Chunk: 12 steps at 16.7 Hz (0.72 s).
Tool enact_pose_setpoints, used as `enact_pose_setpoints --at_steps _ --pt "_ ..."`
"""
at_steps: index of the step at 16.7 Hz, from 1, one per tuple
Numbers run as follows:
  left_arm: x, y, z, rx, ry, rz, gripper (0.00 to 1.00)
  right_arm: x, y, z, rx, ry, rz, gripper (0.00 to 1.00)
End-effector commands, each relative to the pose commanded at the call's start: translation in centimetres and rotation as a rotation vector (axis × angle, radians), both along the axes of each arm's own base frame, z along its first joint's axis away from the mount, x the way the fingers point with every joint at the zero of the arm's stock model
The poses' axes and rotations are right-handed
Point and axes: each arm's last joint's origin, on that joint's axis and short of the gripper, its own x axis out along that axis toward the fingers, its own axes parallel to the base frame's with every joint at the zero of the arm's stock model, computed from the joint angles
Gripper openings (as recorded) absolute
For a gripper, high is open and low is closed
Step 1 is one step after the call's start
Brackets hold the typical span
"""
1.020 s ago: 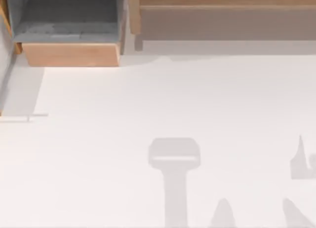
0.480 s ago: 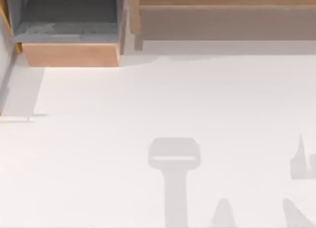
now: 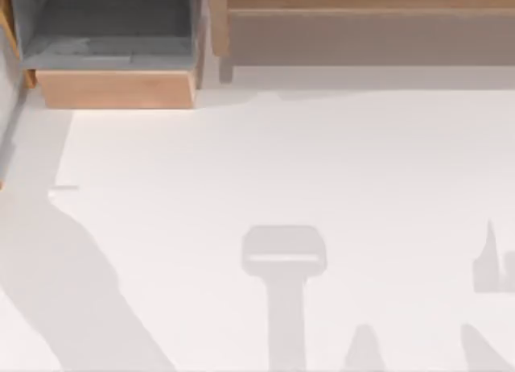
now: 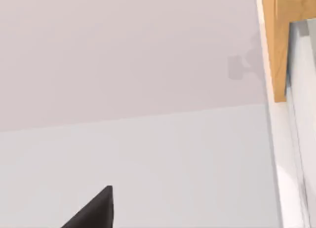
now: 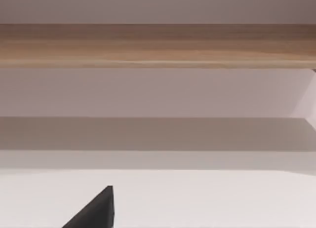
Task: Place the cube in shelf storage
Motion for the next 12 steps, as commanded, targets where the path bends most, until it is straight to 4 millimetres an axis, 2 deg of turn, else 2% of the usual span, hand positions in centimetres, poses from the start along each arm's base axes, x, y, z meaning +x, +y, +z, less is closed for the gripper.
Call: enact_pose_setpoints --at_steps 3,7,10,12 --pt "2.2 -3.8 -0.4 -0.134 0.161 0.037 1.0 0.0 0.0 0.0 0.0 0.0 0.0 1.0" --pt "3.7 -7.7 -1.9 -0.243 0.367 0.084 1.0 0.0 0.0 0.0 0.0 0.0 0.0 1.0" --pt "4.2 -9.1 -3.1 -0.281 0.469 0.113 1.0 0.0 0.0 0.0 0.0 0.0 0.0 1.0" --pt "4.2 -9.3 -3.4 -0.287 0.487 0.118 1.0 0.0 0.0 0.0 0.0 0.0 0.0 1.0"
